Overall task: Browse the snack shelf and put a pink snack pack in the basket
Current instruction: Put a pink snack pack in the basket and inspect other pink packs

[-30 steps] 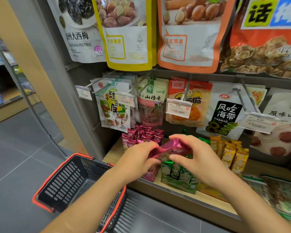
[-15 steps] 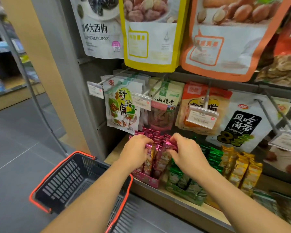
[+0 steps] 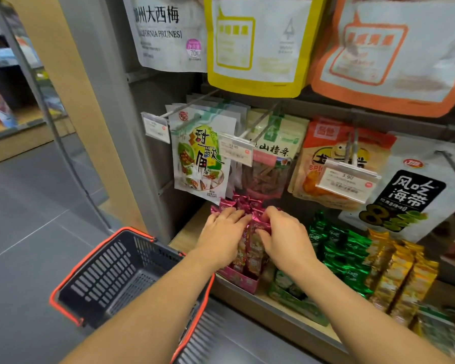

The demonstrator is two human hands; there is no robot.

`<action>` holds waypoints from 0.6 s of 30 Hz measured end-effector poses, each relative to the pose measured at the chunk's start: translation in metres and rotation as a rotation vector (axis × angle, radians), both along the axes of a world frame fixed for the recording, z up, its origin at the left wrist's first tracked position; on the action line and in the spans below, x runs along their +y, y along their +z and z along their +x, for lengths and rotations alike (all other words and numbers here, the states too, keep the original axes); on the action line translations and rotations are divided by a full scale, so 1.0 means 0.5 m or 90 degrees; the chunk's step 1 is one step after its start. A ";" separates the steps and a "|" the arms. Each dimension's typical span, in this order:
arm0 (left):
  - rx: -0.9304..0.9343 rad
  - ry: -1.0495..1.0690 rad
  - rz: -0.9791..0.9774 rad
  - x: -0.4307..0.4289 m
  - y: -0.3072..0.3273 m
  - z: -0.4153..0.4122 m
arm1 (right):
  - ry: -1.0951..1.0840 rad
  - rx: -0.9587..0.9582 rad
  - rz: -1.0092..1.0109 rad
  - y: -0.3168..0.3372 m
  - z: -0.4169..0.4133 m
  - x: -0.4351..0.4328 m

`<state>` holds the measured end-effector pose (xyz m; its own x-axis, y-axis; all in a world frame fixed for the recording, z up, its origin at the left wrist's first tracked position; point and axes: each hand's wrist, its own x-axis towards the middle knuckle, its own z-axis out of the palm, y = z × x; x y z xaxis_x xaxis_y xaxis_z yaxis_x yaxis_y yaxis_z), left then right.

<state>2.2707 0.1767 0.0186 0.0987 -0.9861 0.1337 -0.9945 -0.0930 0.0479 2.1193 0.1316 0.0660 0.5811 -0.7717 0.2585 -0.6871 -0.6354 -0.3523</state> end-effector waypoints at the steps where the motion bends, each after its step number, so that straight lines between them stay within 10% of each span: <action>1: -0.018 -0.021 0.008 -0.004 -0.001 -0.001 | -0.004 0.002 0.009 -0.006 -0.003 -0.001; 18: -0.044 -0.210 0.048 -0.058 0.002 0.023 | 0.050 0.254 -0.026 -0.083 -0.035 -0.012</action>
